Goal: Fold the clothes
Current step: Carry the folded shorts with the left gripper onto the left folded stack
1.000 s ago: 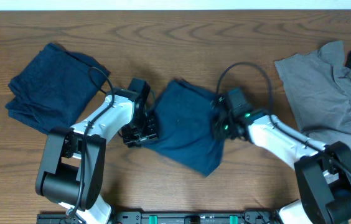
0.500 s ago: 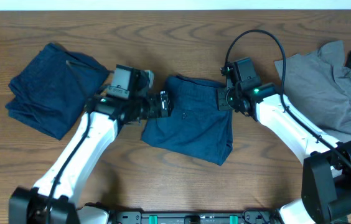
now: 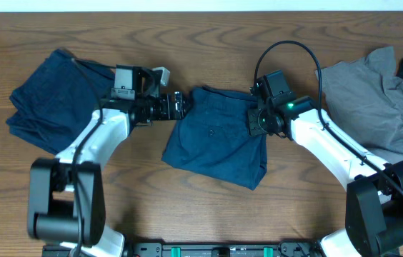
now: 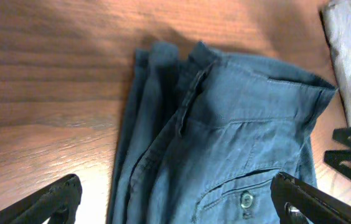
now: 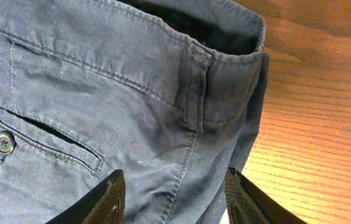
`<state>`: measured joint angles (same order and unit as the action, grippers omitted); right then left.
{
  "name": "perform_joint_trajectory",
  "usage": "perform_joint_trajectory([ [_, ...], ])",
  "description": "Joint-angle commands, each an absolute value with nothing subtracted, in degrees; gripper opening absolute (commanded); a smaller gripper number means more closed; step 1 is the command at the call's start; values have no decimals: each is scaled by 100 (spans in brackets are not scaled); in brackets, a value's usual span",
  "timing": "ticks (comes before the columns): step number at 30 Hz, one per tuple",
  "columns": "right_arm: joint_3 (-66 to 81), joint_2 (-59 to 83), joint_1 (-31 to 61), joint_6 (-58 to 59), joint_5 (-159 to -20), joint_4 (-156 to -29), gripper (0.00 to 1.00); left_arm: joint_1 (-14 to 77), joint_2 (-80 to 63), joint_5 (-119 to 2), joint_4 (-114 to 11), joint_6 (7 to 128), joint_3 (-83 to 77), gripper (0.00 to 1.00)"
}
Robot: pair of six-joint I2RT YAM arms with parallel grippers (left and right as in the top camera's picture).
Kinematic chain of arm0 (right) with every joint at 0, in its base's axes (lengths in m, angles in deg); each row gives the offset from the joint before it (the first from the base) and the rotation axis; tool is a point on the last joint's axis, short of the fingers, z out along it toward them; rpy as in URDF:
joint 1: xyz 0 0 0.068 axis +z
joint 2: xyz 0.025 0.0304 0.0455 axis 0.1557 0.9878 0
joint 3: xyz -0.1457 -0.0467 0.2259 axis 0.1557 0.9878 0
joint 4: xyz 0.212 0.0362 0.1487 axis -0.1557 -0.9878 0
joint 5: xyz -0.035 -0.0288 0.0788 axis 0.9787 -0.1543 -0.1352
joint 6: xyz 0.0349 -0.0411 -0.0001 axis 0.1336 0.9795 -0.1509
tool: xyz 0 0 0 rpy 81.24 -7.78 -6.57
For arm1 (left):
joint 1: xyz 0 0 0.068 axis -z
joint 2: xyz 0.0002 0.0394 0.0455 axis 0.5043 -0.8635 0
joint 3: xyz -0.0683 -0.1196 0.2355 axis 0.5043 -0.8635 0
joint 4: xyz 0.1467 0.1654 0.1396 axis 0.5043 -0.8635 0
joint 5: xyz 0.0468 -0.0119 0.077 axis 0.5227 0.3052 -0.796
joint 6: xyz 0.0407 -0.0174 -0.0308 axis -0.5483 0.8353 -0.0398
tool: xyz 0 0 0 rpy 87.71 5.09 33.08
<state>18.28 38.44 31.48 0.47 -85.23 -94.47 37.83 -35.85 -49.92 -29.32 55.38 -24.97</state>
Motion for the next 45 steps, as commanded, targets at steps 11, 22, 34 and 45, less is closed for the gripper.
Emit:
perform_joint_trajectory([
  [11,1767,3890,3170,82,-8468,-9503,49,3799,-4968,-4019,-2870,5286,-2486,98],
  [22,1767,3890,3170,82,-8468,-9551,48,4190,-5296,-3755,-2862,5286,-2486,26],
  [34,1767,3890,3120,68,-7902,-9879,38,3663,-4492,-4292,-3218,5289,-2082,6],
  [45,1764,3890,2875,-292,-7268,-10253,38,2028,-2658,-6192,-3561,5289,-1067,6],
])
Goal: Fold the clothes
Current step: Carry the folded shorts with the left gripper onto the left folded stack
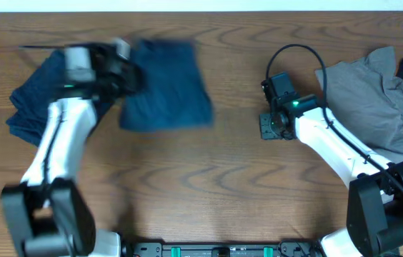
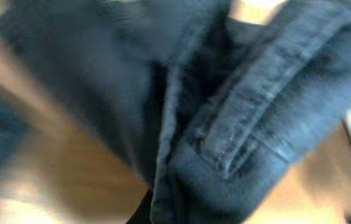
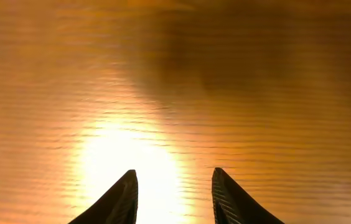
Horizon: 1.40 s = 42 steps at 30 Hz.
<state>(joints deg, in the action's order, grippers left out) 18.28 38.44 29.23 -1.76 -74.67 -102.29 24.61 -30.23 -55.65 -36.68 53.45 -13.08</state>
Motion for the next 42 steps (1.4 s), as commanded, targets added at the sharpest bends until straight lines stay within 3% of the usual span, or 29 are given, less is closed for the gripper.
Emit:
perform_joint_trajectory([
  [1,1764,3890,2875,-290,-7268,-10264,38,1860,-2588,-6301,-3450,5289,-1059,6],
  [10,1764,3890,2877,-290,-7272,-10476,38,542,-2984,-6810,-3168,5289,-1063,7],
  [20,1764,3890,2875,-290,-7270,-10590,38,142,-3360,-6972,-3279,5289,-1063,6],
  [21,1764,3890,2873,-290,-7268,-10587,38,142,-3360,-7077,-3334,5289,-1061,9],
  [22,1764,3890,2875,-290,-7268,-10587,38,142,-3360,-7145,-3391,5291,-1063,34],
  [24,1764,3890,2875,-290,-7268,-10590,38,142,-3360,-7272,-3511,5352,-1063,95],
  [25,1764,3890,2875,-290,-7268,-10594,38,142,-3360,-7387,-3559,5485,-1061,98],
  [33,1764,3890,2873,-290,-7312,-10544,42,142,-3021,-9545,-4249,6959,-1061,98],
  [42,1767,3890,2875,-522,-7998,-10155,49,673,-2590,-8994,-4249,6854,-1061,98],
])
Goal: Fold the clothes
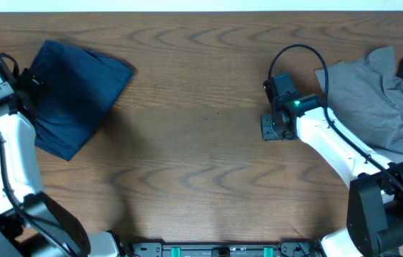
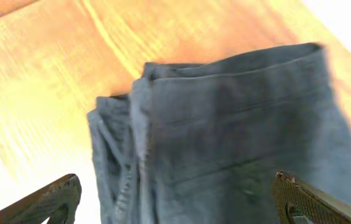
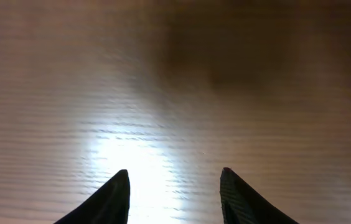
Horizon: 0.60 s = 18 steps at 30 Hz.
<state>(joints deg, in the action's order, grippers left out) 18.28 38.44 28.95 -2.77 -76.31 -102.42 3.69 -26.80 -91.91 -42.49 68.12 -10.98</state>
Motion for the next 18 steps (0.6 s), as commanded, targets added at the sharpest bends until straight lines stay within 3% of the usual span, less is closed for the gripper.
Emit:
perform_joint_trajectory([
  [1,1767,3890,2873,-605,-8086,-10096,52,811,-2590,-8876,-4247,6784,-1061,98],
  [2,1767,3890,2873,-681,-8162,-10030,56,960,-2593,-8795,-4249,6701,-1061,98],
  [5,1767,3890,2842,-935,-8350,-9774,80,1565,-2599,-8775,-4291,6436,-1063,98],
  [8,1767,3892,2722,-1018,-8708,-9433,93,2199,-2632,-8773,-4374,6235,-1063,98],
  [11,1767,3892,2464,-1018,-9102,-9097,99,2828,-2702,-8773,-4641,6235,-1063,98],
  [18,1767,3890,1662,-1020,-10024,-9659,99,3810,-2857,-8771,-5935,6250,-1063,98],
])
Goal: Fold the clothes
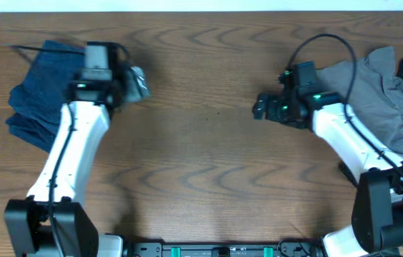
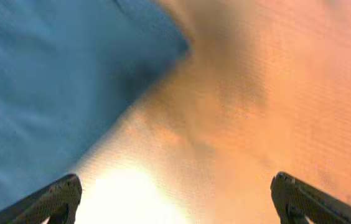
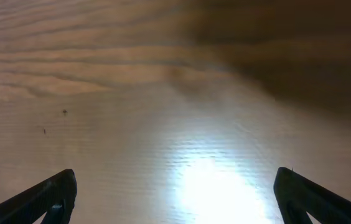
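Observation:
Folded dark blue trousers (image 1: 36,100) lie stacked at the table's far left; the left wrist view catches their blue edge (image 2: 45,81). My left gripper (image 1: 138,83) hangs just right of that stack over bare wood, open wide with nothing between its fingers (image 2: 175,182). A crumpled grey shirt (image 1: 384,89) lies at the far right. My right gripper (image 1: 259,107) points left over bare wood, to the left of the shirt, and it is open and empty (image 3: 175,175).
A red and black garment pokes in at the top right corner beside the grey shirt. The right arm's black cable (image 1: 323,43) loops above its wrist. The brown wooden table (image 1: 201,171) stretches between the two arms.
My left gripper was at the far left edge behind the blue stack; now it is right of the stack over wood. My right gripper has turned to point left and opened wider.
Both grippers were at folded blue trousers in the table's middle, with other blue clothes at the left. Then the left gripper held the trousers near the left pile, the right over bare wood. Then the trousers lay on the pile, the left gripper open. Now both grippers are empty.

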`<state>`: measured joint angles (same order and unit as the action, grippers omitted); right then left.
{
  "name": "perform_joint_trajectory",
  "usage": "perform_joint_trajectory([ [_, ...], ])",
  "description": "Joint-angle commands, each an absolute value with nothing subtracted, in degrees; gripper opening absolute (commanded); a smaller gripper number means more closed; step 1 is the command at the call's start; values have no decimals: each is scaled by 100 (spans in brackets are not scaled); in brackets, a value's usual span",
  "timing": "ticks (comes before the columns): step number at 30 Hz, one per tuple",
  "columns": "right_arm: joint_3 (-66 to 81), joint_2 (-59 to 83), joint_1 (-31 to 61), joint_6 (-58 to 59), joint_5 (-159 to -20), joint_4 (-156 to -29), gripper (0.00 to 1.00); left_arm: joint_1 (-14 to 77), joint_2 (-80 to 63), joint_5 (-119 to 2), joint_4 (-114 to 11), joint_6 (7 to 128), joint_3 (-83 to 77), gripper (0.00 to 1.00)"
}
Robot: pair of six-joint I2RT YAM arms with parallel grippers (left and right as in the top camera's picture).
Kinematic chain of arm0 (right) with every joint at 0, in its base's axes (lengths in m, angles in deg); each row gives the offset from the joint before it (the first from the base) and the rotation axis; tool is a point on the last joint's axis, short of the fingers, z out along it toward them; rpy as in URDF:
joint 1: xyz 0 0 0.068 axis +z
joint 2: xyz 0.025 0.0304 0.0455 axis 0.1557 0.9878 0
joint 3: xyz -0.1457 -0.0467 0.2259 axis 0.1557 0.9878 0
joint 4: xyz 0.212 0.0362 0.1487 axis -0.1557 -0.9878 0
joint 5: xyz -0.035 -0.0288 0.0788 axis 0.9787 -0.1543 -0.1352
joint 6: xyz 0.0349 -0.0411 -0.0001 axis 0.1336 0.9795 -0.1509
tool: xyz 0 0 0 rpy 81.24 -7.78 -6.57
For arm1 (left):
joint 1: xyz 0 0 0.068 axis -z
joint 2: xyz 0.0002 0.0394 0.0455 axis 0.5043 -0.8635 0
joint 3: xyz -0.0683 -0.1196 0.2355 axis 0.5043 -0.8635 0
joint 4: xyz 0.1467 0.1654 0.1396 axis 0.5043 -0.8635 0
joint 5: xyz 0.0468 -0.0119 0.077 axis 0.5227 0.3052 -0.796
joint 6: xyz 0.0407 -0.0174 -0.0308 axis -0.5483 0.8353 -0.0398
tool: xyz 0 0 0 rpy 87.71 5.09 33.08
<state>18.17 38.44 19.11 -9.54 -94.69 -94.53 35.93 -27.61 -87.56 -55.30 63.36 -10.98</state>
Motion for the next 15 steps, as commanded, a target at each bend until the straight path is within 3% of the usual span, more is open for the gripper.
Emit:
perform_joint_trajectory([
  [1,1767,3892,1559,-1020,-10037,-9899,99,3906,-2861,-8771,-6265,6263,-1063,98],
  [8,1802,3890,1339,-1003,-9261,-11556,99,4264,-2861,-8769,-8188,6388,-1085,98],
  [15,2033,3887,1531,-657,-9508,-12190,99,4264,-2859,-7964,-9659,6449,-1087,98],
])
